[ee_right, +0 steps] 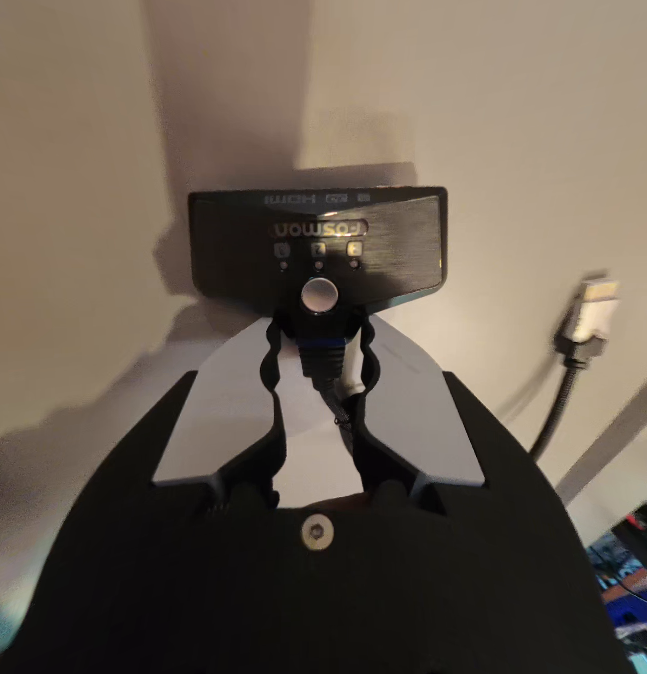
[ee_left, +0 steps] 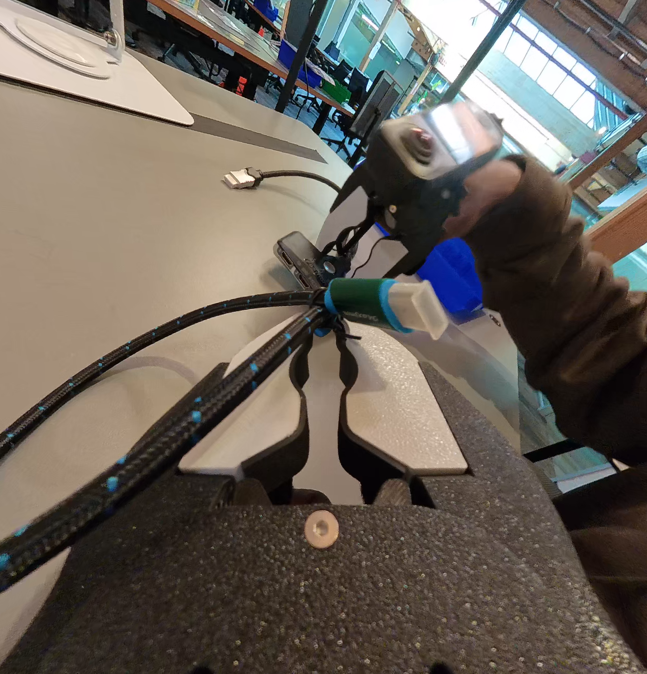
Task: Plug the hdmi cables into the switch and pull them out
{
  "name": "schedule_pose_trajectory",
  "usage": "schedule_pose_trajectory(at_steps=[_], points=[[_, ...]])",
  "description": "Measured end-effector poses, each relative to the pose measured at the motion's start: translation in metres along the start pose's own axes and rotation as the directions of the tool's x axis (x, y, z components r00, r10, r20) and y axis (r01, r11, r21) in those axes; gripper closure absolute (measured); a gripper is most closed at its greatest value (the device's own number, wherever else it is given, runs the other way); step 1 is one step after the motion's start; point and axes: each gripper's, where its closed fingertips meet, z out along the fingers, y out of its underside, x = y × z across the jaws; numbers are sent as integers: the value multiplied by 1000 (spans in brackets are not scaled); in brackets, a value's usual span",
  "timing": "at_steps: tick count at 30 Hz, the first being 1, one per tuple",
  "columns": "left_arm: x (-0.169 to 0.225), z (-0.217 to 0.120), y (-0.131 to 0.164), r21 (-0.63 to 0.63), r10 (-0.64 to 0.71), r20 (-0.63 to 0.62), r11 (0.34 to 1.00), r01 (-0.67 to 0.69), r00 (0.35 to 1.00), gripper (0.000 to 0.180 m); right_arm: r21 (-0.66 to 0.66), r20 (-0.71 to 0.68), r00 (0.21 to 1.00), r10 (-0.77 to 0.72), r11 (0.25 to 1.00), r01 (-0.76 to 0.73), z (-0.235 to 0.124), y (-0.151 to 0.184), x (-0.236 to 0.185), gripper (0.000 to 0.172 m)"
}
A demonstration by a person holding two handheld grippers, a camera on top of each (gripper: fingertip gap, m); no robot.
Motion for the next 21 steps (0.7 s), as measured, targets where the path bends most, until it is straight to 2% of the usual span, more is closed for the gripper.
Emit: schedule_pose_trajectory(at_steps=[2, 6, 8, 15, 21], points=[[-1, 1, -2, 16, -35, -11, 999, 35, 999, 168, 136, -159, 987, 39, 991, -18, -5, -12, 5, 130], [-4, 8, -11, 61, -71, -13, 996, 72, 997, 169, 376, -335, 930, 149, 926, -12, -24, -34, -2, 130], [-6, 13, -19, 80, -73, -6, 994, 73, 997, 169, 444, -389, 899, 200, 896, -7, -31, -43, -5, 130], [-12, 38, -57, 123, -89, -35, 988, 93, 995, 169, 511, -523, 804, 282, 859, 31, -37, -67, 6, 130], [-6, 48, -48, 111, -91, -90, 989, 101, 992, 171, 519, -586, 757, 290, 852, 75, -35, -72, 7, 129]])
